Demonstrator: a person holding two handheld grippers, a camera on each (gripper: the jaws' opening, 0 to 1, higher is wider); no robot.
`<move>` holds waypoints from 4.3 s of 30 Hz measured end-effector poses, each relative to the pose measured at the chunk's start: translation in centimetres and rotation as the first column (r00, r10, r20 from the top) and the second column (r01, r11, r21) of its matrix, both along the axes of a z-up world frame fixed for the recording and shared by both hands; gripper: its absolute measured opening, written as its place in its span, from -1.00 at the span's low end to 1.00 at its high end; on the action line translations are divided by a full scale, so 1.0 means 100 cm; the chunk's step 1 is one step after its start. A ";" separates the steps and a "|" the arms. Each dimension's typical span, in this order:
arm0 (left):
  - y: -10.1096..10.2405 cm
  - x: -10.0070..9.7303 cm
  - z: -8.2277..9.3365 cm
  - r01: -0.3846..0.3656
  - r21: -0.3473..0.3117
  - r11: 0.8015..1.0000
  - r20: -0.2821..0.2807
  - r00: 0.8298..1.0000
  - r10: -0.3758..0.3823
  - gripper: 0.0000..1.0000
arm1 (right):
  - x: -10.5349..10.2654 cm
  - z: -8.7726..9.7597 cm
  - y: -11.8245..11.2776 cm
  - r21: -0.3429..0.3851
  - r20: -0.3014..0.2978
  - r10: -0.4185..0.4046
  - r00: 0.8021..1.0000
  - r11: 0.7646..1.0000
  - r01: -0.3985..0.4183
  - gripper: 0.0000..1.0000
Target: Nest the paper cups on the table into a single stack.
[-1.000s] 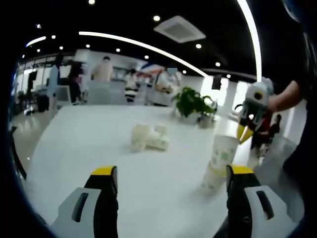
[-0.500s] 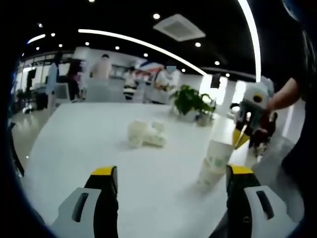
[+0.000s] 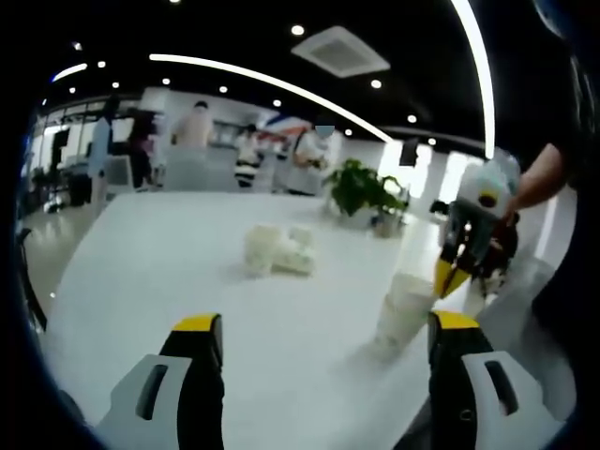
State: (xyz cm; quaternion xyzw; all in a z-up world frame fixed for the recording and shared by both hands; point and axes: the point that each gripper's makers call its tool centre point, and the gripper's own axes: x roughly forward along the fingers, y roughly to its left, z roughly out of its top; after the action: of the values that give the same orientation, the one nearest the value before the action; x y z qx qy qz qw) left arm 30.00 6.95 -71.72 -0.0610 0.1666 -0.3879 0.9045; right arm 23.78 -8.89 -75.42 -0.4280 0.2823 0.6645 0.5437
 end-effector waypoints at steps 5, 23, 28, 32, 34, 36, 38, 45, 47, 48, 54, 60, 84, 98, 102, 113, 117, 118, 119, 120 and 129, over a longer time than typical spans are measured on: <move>0.000 -0.001 -0.001 -0.005 -0.004 1.000 -0.004 1.000 0.005 0.77 | 0.000 -0.008 0.000 -0.016 -0.016 -0.008 1.000 1.000 0.008 -1.00; 0.005 -0.006 -0.001 -0.017 -0.010 1.000 -0.010 1.000 0.017 0.77 | -0.003 -0.018 0.000 -0.031 -0.040 -0.026 0.999 0.999 0.025 -1.00; 0.007 -0.008 -0.001 -0.024 -0.013 1.000 -0.010 1.000 0.023 0.77 | 0.001 -0.016 0.000 -0.018 -0.010 -0.028 1.000 0.999 0.028 -0.91; 0.005 -0.008 0.000 -0.024 -0.009 1.000 -0.003 1.000 0.024 0.78 | 0.000 -0.016 -0.001 -0.015 -0.012 -0.040 0.999 0.999 0.040 -0.85; 0.005 -0.007 0.002 -0.025 -0.011 1.000 0.002 1.000 0.025 0.78 | -0.001 -0.014 0.000 -0.004 -0.007 -0.045 0.999 0.999 0.045 -0.80; 0.004 -0.007 0.001 -0.023 -0.009 1.000 0.000 1.000 0.023 0.78 | -0.002 -0.012 0.001 0.023 -0.020 -0.061 0.998 0.998 0.061 -0.77; 0.004 -0.006 0.001 -0.020 -0.007 1.000 0.003 1.000 0.020 0.79 | -0.003 -0.010 0.001 0.049 -0.036 -0.084 0.996 0.995 0.086 -0.76; 0.002 -0.001 0.005 -0.015 -0.013 1.000 0.007 1.000 0.015 0.78 | 0.001 -0.002 -0.001 0.137 -0.094 -0.206 0.974 0.966 0.217 -0.76; 0.002 -0.001 0.005 -0.015 -0.015 1.000 0.007 1.000 0.015 0.79 | 0.003 0.001 -0.003 0.153 -0.113 -0.231 0.966 0.957 0.247 -0.76; 0.002 0.000 0.005 -0.013 -0.015 1.000 0.005 1.000 0.013 0.78 | 0.004 0.006 -0.002 0.188 -0.133 -0.253 0.958 0.943 0.275 -0.76; 0.004 0.003 0.005 -0.013 -0.018 1.000 0.001 1.000 0.013 0.78 | 0.021 0.040 -0.011 0.357 -0.188 -0.379 0.906 0.833 0.422 -0.78; 0.001 0.006 0.006 -0.001 -0.014 1.000 -0.002 1.000 0.001 0.78 | 0.035 0.048 -0.033 0.389 -0.170 -0.457 0.873 0.783 0.485 -0.81; 0.001 0.004 0.007 0.013 -0.003 1.000 -0.010 1.000 -0.013 0.76 | 0.052 0.054 -0.079 0.465 -0.197 -0.632 0.749 0.613 0.639 -0.81; 0.002 0.004 0.009 0.004 -0.018 1.000 -0.011 1.000 -0.004 0.76 | 0.059 0.052 -0.109 0.510 -0.292 -0.713 0.637 0.447 0.735 -0.57; 0.002 0.003 0.007 0.005 -0.016 1.000 -0.016 1.000 -0.006 0.76 | 0.067 0.058 -0.122 0.530 -0.357 -0.744 0.565 0.337 0.778 -0.36; 0.000 0.005 0.007 0.008 -0.011 1.000 -0.017 1.000 -0.008 0.75 | 0.082 0.058 -0.149 0.535 -0.364 -0.798 0.479 0.242 0.810 0.16; 0.001 0.005 0.007 0.007 -0.011 1.000 -0.016 1.000 -0.008 0.75 | 0.083 0.057 -0.151 0.538 -0.365 -0.806 0.467 0.227 0.812 0.30; 0.001 0.005 0.007 0.007 -0.011 1.000 -0.016 1.000 -0.007 0.74 | 0.083 0.056 -0.152 0.538 -0.364 -0.807 0.465 0.226 0.812 0.34; 0.001 0.005 0.007 0.007 -0.011 1.000 -0.016 1.000 -0.007 0.74 | 0.083 0.054 -0.153 0.533 -0.352 -0.815 0.461 0.230 0.814 0.38; 0.001 0.006 0.007 0.009 -0.008 1.000 -0.015 1.000 -0.009 0.74 | 0.083 0.052 -0.154 0.532 -0.341 -0.820 0.460 0.235 0.813 0.42; 0.003 0.008 0.010 0.015 -0.001 1.000 -0.010 1.000 -0.015 0.73 | 0.087 0.045 -0.166 0.516 -0.307 -0.855 0.417 0.219 0.828 0.94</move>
State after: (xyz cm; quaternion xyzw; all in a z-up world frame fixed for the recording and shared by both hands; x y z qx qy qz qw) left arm 30.78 7.22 -70.69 -0.0621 0.1712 -0.3943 0.9008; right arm 32.43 -25.46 -70.96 -0.0244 0.2297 0.3051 0.9239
